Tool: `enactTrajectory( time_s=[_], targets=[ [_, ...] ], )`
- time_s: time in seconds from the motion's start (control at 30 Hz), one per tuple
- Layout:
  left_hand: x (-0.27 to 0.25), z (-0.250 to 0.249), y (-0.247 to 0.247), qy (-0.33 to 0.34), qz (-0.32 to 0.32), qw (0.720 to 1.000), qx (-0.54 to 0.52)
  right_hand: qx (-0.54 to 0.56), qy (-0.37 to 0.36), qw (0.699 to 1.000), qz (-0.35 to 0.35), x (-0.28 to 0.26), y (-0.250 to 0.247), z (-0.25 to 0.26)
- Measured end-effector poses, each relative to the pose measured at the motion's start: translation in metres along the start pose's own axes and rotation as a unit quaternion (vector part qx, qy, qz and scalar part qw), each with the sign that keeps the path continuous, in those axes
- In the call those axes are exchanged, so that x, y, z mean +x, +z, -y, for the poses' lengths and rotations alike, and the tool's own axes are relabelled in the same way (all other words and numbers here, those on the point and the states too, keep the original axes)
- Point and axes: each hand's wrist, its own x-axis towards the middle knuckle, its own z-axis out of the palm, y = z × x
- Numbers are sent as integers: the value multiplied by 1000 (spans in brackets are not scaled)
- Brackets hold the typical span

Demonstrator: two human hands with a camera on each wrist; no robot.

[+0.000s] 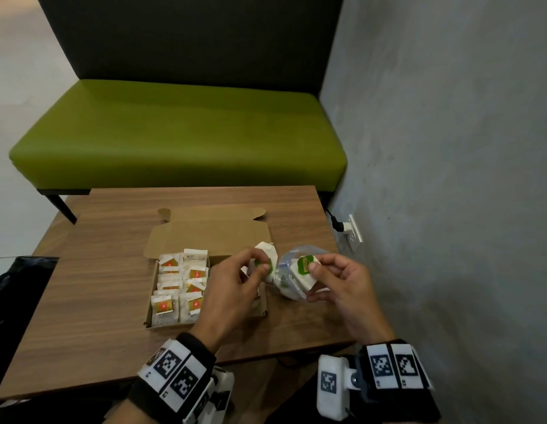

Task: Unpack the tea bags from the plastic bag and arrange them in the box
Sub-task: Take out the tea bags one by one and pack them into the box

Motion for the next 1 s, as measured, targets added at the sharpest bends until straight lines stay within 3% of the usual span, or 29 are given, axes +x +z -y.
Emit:
enactTrajectory(
  time_s=[0.13, 0.2, 0.37, 0.43, 0.53, 0.63, 0.73, 0.8, 0.87, 1.0],
  targets=[
    [0, 1, -12, 29, 10, 998, 59, -126, -31, 985, 115, 1, 8, 3],
    [0, 2, -21, 52, 21, 993, 103, -194, -53, 970, 138, 4, 15, 5],
    [-4, 2, -37, 62, 123, 986, 94, -166, -6, 971, 174, 10, 32, 11],
    [-6, 3, -38, 56, 130, 986, 87, -157, -10, 974, 162, 13, 37, 14],
    [-7, 9, -41, 36, -7, 994, 104, -168, -42, 979, 111, 19, 42, 16],
    [-6, 18, -50, 5, -142, 989, 49, -176, -42, 978, 101, 20, 43, 17],
    [-5, 23, -60, -4, -172, 985, 25, -257, -51, 962, 82, 23, 47, 14],
    [-5, 23, -64, 0, -179, 984, 24, -361, -60, 926, 91, 26, 55, 10],
    [-7, 22, -68, 9, -183, 983, 27, -453, -54, 879, 138, 28, 66, 9],
    [-11, 20, -71, 28, -170, 985, 25, -496, 28, 826, 265, 30, 85, 0]
  ],
)
